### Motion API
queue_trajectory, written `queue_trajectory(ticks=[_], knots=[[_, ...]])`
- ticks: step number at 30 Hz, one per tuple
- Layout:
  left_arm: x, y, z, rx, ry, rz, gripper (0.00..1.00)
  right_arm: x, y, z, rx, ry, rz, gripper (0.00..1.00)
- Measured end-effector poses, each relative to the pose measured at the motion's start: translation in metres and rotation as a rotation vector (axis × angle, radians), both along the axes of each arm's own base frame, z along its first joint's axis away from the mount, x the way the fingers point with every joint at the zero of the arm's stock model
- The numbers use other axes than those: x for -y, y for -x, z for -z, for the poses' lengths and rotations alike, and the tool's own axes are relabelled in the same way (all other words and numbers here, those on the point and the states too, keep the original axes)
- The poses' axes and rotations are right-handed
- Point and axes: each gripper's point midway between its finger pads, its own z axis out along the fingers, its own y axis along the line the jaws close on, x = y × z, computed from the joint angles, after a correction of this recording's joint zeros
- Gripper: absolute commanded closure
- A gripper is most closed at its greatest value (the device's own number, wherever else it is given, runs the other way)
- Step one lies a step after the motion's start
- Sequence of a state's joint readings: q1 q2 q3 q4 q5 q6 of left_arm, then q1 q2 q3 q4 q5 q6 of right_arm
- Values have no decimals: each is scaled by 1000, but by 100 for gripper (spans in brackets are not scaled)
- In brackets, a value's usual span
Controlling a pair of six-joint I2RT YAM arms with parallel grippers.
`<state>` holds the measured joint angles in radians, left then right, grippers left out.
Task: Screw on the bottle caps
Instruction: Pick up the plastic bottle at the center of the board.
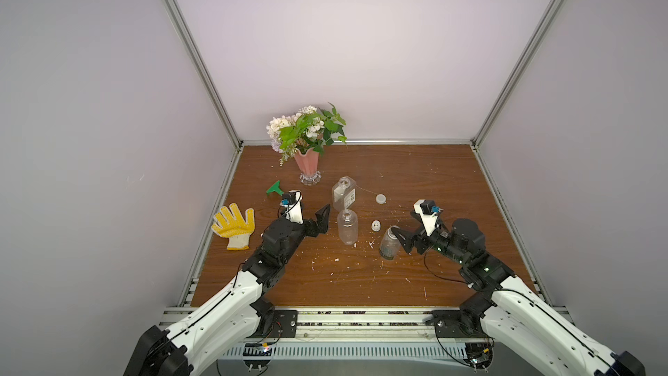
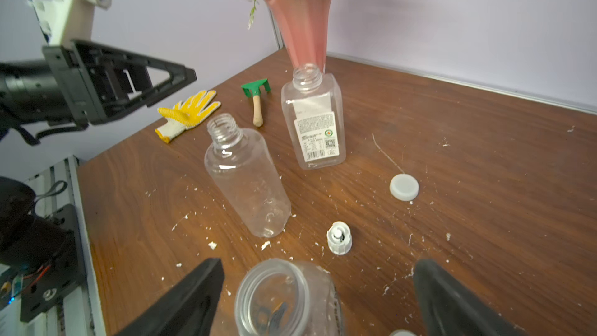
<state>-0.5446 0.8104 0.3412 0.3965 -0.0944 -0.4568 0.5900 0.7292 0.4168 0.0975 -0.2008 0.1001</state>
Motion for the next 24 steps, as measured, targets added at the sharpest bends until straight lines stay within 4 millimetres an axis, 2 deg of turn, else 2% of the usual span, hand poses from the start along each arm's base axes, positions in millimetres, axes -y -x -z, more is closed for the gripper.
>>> queue_trajectory(ticks=[8, 13, 15, 19, 24], knots=[[-3, 3, -11, 38, 4, -6, 0, -14, 11, 41, -44, 96, -27, 3], [-3, 3, -12, 40, 1, -5, 0, -16, 15, 61, -67, 131, -29, 16], [-3, 3, -12, 41, 1, -4, 0, -17, 15, 64, -73, 141, -26, 24], [-2, 4, -12, 41, 0, 4, 0, -19, 12, 59, -46, 132, -16, 38], [2, 5, -14, 48, -3, 31, 0, -18, 11, 59, -43, 137, -8, 42]])
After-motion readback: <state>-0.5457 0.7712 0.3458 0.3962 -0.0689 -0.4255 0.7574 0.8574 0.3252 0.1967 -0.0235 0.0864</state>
